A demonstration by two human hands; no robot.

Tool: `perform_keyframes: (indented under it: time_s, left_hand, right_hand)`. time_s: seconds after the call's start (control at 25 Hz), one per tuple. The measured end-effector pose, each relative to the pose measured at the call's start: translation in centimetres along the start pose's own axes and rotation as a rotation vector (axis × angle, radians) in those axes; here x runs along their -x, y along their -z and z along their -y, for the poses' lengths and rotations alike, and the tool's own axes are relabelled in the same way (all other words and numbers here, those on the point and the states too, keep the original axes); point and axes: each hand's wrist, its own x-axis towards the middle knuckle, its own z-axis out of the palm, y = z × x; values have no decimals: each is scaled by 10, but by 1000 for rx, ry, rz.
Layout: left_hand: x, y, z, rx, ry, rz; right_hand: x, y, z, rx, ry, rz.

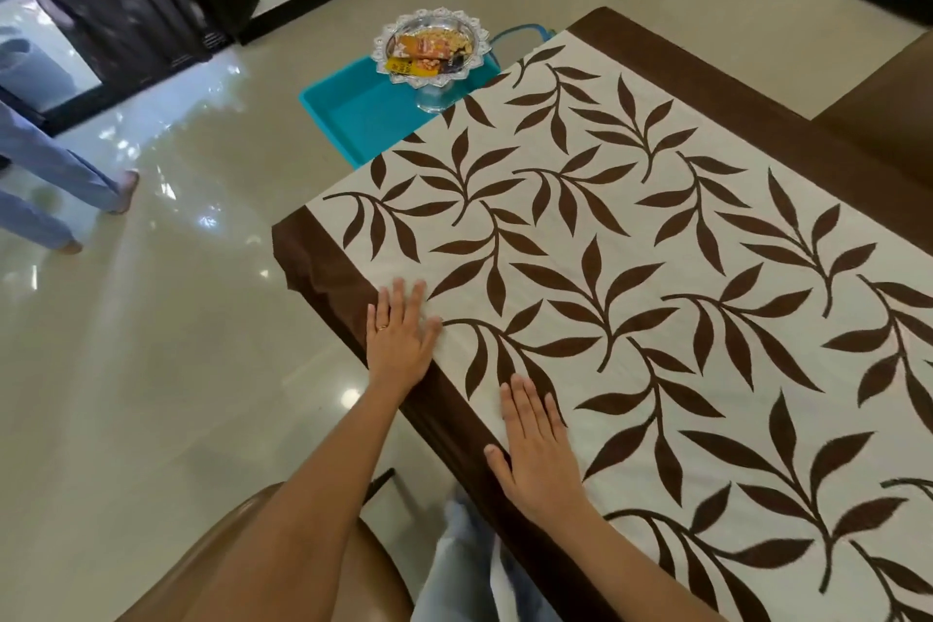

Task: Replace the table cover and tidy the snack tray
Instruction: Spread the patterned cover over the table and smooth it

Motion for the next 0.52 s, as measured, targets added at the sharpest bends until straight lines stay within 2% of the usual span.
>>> perform_keyframes:
  time_s: [0.32, 0.44, 0.52]
  left_hand:
    - [-89, 41, 87, 68, 214, -34]
    - [-119, 62, 130, 110, 188, -45]
    - [-131, 71, 150, 245, 194, -91]
  right_hand:
    - [-23, -2, 8, 13, -21, -1]
    - [-22, -5, 11, 8, -47, 2]
    - [-35, -1, 25, 12, -92, 12]
